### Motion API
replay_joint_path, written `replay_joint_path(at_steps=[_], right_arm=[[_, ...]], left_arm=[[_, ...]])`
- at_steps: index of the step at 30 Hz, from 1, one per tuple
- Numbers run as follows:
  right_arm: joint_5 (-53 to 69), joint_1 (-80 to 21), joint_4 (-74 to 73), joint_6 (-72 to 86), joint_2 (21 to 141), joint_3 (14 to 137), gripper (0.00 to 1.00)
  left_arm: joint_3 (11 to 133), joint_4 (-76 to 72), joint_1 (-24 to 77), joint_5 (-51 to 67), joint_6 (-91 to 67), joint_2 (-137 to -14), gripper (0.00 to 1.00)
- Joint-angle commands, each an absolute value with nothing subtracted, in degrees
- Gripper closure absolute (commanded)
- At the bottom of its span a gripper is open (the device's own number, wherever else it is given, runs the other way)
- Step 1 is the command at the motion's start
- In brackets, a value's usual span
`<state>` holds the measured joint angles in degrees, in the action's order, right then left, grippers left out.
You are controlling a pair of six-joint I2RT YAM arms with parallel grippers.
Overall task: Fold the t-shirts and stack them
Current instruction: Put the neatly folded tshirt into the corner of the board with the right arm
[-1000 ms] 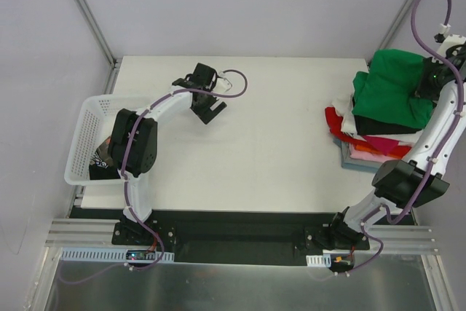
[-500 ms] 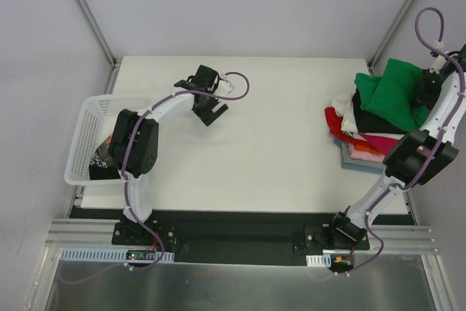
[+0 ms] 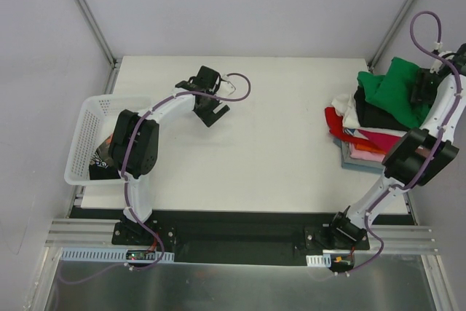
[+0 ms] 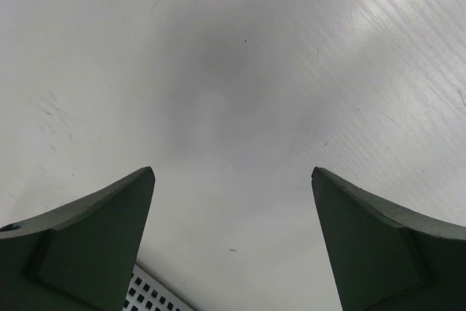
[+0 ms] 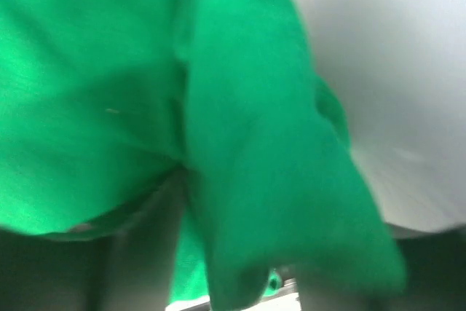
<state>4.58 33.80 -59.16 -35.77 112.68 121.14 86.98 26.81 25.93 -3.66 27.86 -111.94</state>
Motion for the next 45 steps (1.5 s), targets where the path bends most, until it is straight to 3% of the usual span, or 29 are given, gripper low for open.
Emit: replay_joint_path(at_steps=[1,2,5,14,25,27,28,30,37,45], right_arm=[[5.36,33.4,-54.85,-35.68,105.04,118.22,0.37],[5.71,33.31,-54.58,-35.68,103.12,117.78,0.3],[5.54,32.35,-54.4,-35.95,100.73,116.72,0.22],[2.12,28.13,-54.67,-36.74,92.99,117.15,0.21],[0.96,26.72,-52.74,-36.91,95.62,113.22,0.19],[2.46,25.85,-51.42,-36.74,94.4,110.58,0.16],[2.46,25.49,-50.46,-36.74,93.52,109.09,0.07],[3.07,24.44,-47.56,-36.48,89.41,103.64,0.0],[5.79,17.94,-45.0,-34.02,79.03,95.01,0.04],[9.05,16.35,-45.97,-30.94,79.81,92.47,0.03]], left_arm=[[86.57,26.81,26.46,-4.57,27.25,-109.16,0.1],[86.66,26.81,26.54,-4.57,27.16,-109.25,0.1],[86.84,26.72,26.46,-4.66,27.16,-109.51,0.1],[86.75,26.72,26.54,-4.48,26.98,-109.43,0.1],[85.96,26.63,26.54,-5.1,26.28,-106.89,0.11],[85.61,26.63,26.63,-5.36,25.49,-105.56,0.11],[85.52,26.54,26.54,-5.71,25.31,-103.99,0.1],[85.61,26.46,26.54,-6.33,25.05,-102.23,0.1],[85.35,24.18,26.37,-10.19,25.31,-95.11,0.08],[77.35,16.53,26.1,-10.81,27.07,-90.09,0.09]])
